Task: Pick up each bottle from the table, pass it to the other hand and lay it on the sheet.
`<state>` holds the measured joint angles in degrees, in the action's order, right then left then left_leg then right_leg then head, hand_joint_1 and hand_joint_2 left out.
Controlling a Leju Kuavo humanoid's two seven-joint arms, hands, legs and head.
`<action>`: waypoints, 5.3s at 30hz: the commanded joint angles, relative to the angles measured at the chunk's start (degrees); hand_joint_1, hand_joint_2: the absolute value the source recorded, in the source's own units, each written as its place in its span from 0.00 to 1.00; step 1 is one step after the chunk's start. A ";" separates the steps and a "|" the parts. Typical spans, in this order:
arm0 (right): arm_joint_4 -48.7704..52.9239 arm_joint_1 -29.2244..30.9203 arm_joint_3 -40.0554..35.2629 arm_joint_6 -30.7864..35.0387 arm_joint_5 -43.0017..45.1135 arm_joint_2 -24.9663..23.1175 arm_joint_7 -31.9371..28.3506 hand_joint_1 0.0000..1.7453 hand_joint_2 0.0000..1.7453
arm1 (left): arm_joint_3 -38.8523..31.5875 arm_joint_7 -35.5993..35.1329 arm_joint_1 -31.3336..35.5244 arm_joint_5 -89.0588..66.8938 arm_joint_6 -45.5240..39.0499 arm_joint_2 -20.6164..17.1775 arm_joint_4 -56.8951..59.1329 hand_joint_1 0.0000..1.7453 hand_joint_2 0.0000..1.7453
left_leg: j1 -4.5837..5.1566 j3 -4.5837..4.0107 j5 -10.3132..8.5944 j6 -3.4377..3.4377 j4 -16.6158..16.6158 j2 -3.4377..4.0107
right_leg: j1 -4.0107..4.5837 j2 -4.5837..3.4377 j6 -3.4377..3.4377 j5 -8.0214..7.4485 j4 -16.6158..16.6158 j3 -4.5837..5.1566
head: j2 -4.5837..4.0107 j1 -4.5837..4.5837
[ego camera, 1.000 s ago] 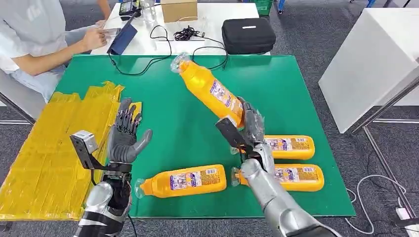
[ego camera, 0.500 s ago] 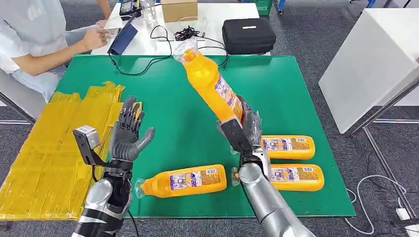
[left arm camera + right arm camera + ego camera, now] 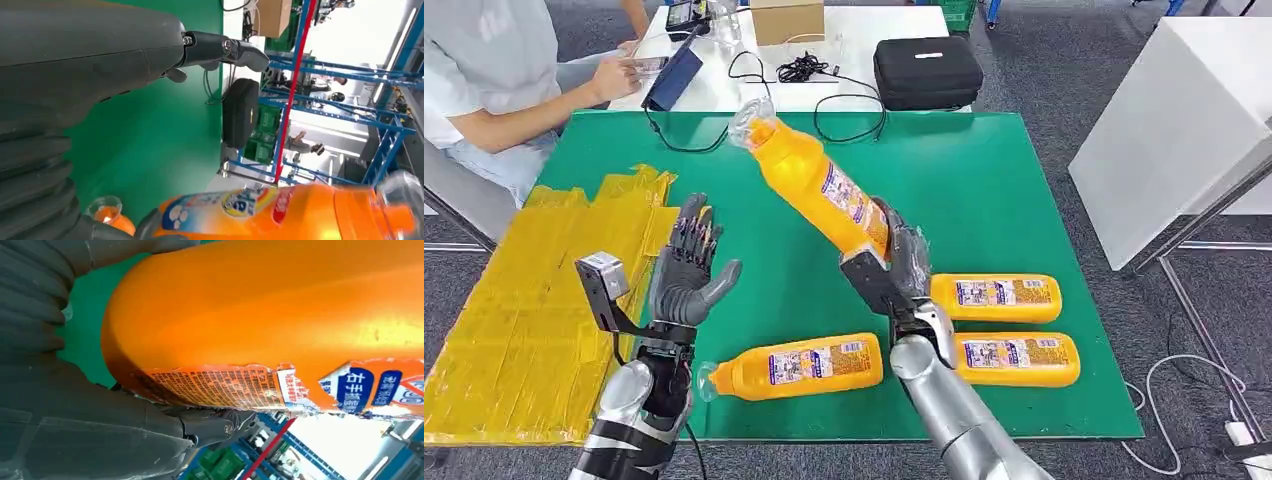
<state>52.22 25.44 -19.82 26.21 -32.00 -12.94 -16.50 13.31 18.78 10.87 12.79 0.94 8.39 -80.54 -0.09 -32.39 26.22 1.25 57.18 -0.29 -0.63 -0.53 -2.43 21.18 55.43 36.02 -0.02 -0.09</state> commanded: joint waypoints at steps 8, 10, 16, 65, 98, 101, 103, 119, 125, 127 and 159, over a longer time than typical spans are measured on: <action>-9.79 5.06 -4.54 1.22 -2.29 -1.20 0.45 1.00 1.00 | 1.73 -0.26 2.25 1.10 0.96 -1.75 3.26 0.00 1.00 | -0.05 0.36 0.13 -0.08 -0.01 0.06 | 0.07 0.02 0.09 0.12 0.01 -0.33 | 0.00 0.00; -9.79 5.06 -4.54 1.22 -2.29 -1.20 0.45 1.00 1.00 | 1.73 -0.26 2.25 1.10 0.96 -1.75 3.26 0.00 1.00 | -0.02 0.23 0.07 -0.05 -0.03 0.05 | 0.03 0.00 0.06 0.06 -0.02 -0.21 | 0.00 0.00; -10.21 5.16 -5.34 1.51 -3.12 -1.30 0.37 1.00 1.00 | 1.74 -0.26 2.36 1.18 1.01 -1.75 3.34 0.00 1.00 | -0.02 0.23 0.07 -0.05 -0.03 0.03 | 0.03 0.02 0.06 0.07 -0.01 -0.21 | 0.00 0.00; -14.77 2.00 -29.36 7.73 -20.12 -6.03 2.57 1.00 1.00 | -1.36 -1.09 3.77 11.71 5.71 -1.01 7.41 0.00 1.00 | -0.09 0.34 0.14 -0.08 -0.01 -0.03 | 0.11 0.11 0.10 0.16 -0.01 -0.34 | 0.00 -0.02; 10.90 -2.65 -20.68 0.51 -0.91 1.93 0.05 0.00 1.00 | -8.50 3.98 -1.16 14.75 -4.16 0.16 -4.75 1.00 1.00 | -0.04 0.10 0.05 -0.02 0.00 -0.03 | 0.06 0.09 0.04 0.08 -0.03 -0.10 | 0.00 0.02; 12.51 -3.23 -20.72 -0.22 -0.99 2.36 0.80 0.00 1.00 | -8.65 3.94 -1.26 14.68 -4.17 0.21 -4.92 1.00 1.00 | -0.02 0.10 0.04 -0.03 -0.01 -0.08 | 0.03 0.12 0.04 0.08 -0.02 -0.10 | 0.00 0.02; 12.16 -3.23 -20.82 -0.37 -1.00 2.17 0.80 0.00 1.00 | -8.61 3.93 -1.15 14.61 -4.17 0.32 -4.76 1.00 1.00 | -0.04 0.18 0.09 -0.04 -0.01 -0.05 | 0.05 0.09 0.06 0.11 -0.02 -0.19 | 0.00 0.02; 11.64 -3.15 -20.94 -0.26 -1.16 1.96 0.85 0.00 1.00 | -8.59 3.93 -1.10 14.53 -4.17 0.42 -4.60 1.00 1.00 | -0.05 0.26 0.11 -0.05 -0.02 0.01 | 0.06 0.06 0.07 0.12 -0.02 -0.24 | 0.00 0.02; 11.64 -3.15 -20.94 -0.26 -1.16 1.96 0.85 0.00 1.00 | -8.59 3.93 -1.10 14.53 -4.17 0.42 -4.60 1.00 1.00 | -0.04 0.20 0.08 -0.05 -0.03 0.01 | 0.05 0.04 0.07 0.10 -0.02 -0.18 | 0.00 0.02; 13.97 -4.34 -19.23 -0.88 3.11 1.96 -1.27 0.00 1.00 | -8.18 5.85 -1.02 10.90 -6.04 -0.10 -4.96 1.00 1.00 | -0.05 0.26 0.11 -0.06 -0.02 0.00 | 0.07 0.06 0.08 0.13 -0.01 -0.24 | 0.00 0.02; 46.39 -18.69 -4.04 -22.88 27.06 13.60 -5.87 0.00 1.00 | -3.10 -12.07 22.66 -90.11 -30.06 -20.70 44.40 1.00 1.00 | -0.03 0.13 -0.04 -0.13 -0.04 0.13 | 0.05 -0.07 0.24 -0.06 0.09 -0.01 | 0.00 0.02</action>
<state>101.24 5.14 -22.75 3.45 -4.02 -0.39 -23.19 7.39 8.13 28.53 -77.09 -33.33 -11.82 -47.39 -0.10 -32.39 26.16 1.14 57.17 -0.15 -0.61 -0.65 -2.22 21.09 55.55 36.16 -0.02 -0.07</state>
